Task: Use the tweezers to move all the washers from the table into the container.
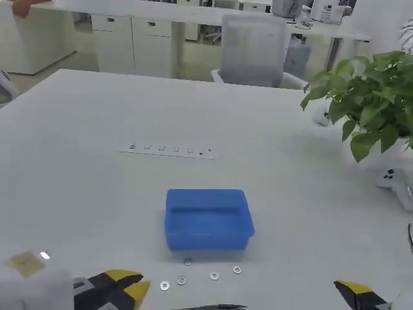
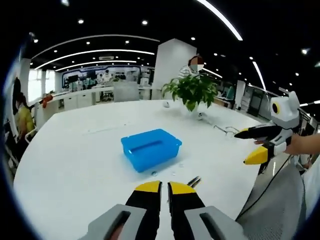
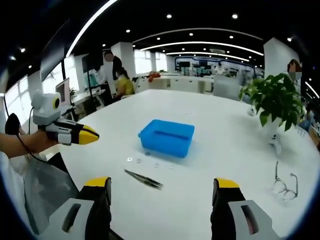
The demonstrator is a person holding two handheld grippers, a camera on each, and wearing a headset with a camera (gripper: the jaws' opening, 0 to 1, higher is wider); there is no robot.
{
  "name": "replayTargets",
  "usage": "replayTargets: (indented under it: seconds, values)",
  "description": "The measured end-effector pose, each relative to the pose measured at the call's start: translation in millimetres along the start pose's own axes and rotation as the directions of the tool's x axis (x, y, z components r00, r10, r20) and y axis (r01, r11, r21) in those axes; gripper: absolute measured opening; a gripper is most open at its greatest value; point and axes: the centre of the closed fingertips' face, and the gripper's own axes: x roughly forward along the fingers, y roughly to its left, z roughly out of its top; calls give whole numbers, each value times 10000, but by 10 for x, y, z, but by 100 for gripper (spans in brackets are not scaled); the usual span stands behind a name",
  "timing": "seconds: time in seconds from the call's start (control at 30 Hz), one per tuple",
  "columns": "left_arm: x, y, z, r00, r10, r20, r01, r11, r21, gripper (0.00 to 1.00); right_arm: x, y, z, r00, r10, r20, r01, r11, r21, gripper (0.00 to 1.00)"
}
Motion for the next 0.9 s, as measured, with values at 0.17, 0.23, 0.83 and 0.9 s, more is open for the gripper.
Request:
replayTargets:
  seconds: [0.17, 0.23, 0.83, 0.9]
  values:
    - [157, -81, -132, 9950, -851, -516, 882, 9942, 611, 0, 41, -56, -56, 9995, 59, -316, -58, 10000, 40, 81]
    - [218, -79, -164, 9939, -895, -644, 935, 9937, 617, 0, 58, -75, -73, 9991, 69, -408, -66, 10000, 65, 81]
    - [626, -217, -50, 9786, -1926, 725, 1943, 9808, -177, 0, 297, -58, -110, 9960, 352, -818, -359, 9993, -79, 75]
    - [640, -202, -99, 9817, -1817, 564, 1849, 9811, -578, 0, 312, -58, -114, 9957, 404, -835, -411, 9991, -67, 74]
